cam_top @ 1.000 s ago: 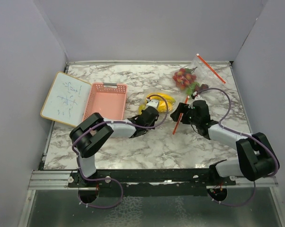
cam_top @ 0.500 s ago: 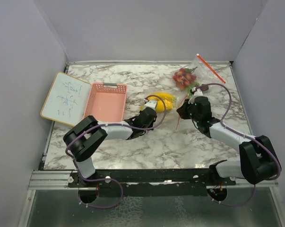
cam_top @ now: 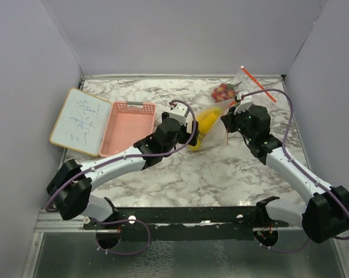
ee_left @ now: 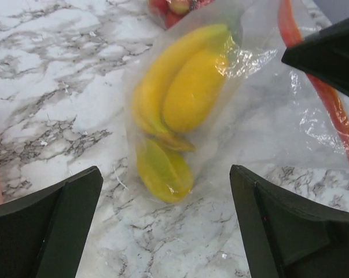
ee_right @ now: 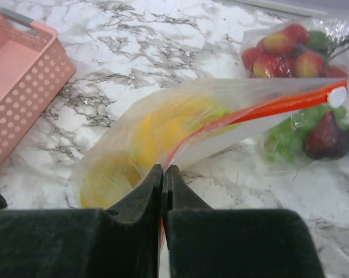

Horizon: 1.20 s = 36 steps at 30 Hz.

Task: Open the zip-top bag and remove the fake food
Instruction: Pick up the zipper food storage bag at the center of the board.

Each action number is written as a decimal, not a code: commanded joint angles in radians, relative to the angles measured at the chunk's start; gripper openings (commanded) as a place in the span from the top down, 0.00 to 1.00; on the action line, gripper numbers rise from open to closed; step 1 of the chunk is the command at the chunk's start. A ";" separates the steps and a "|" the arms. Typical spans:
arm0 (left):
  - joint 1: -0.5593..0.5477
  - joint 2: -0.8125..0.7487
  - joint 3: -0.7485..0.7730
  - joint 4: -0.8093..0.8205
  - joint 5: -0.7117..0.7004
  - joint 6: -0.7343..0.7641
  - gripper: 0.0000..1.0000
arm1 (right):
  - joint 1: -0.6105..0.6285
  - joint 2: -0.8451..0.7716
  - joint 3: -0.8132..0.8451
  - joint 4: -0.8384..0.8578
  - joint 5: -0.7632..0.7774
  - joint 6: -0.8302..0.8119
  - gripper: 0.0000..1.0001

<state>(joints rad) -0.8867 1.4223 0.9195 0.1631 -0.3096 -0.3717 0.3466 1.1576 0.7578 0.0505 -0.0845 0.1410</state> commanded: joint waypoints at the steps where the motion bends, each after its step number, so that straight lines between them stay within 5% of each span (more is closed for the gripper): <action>1: 0.066 -0.024 0.031 0.023 0.061 0.021 0.03 | -0.003 -0.018 0.047 -0.043 -0.141 -0.224 0.98; 9: 0.251 -0.019 0.029 0.085 0.239 -0.011 0.02 | -0.003 -0.054 0.156 -0.084 -0.364 -0.302 0.98; 17: 0.277 -0.031 0.048 0.066 0.242 0.014 0.01 | 0.018 0.084 0.430 -0.298 -0.607 -0.398 0.98; 22: 0.293 -0.032 -0.007 0.136 0.283 0.031 0.01 | 0.022 0.065 0.384 -0.382 -0.777 -0.478 0.98; 28: 0.412 -0.058 -0.173 0.469 0.608 0.006 0.01 | 0.022 -0.005 0.296 -0.413 -0.762 -0.516 0.98; 36: 0.464 0.011 -0.213 0.741 0.931 0.044 0.01 | 0.021 0.020 0.305 -0.479 -0.731 -0.550 0.98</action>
<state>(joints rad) -0.4286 1.3972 0.7105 0.6575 0.3641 -0.3489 0.3618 1.1854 1.0412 -0.3962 -0.7982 -0.3706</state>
